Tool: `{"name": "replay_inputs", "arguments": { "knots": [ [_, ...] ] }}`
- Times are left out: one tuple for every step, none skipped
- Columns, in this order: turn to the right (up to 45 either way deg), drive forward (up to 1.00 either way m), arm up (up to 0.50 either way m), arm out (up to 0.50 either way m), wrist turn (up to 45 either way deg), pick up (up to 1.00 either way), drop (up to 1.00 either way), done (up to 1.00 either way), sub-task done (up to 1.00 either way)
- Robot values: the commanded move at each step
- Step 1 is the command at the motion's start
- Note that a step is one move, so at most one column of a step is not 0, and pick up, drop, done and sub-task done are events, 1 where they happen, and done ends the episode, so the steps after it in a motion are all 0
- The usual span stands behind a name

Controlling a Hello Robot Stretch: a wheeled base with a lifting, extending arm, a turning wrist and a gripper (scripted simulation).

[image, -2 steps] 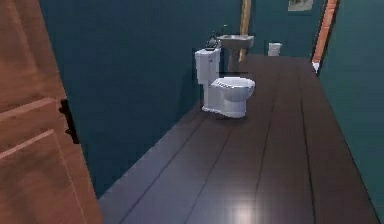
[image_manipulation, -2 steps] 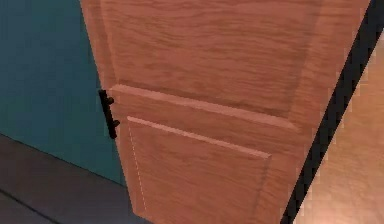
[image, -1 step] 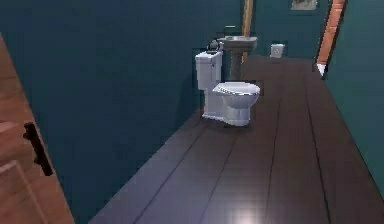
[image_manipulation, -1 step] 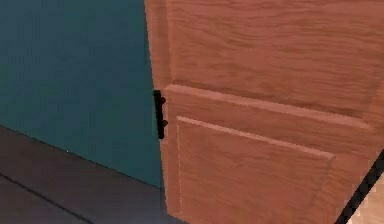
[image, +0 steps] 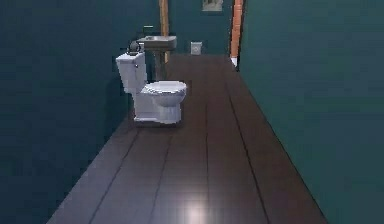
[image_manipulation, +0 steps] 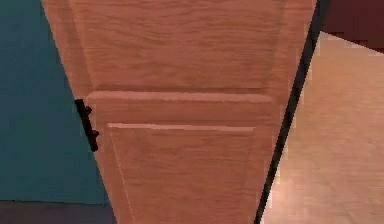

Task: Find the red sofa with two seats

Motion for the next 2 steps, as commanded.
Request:
{"name": "replay_inputs", "arguments": {
  "knots": [
    [0.0,0.75,0.0,0.0,0.0,0.0,0.0,0.0,0.0],
    [15.0,0.0,0.0,0.0,0.0,0.0,0.0,0.0,0.0]
  ]
}}
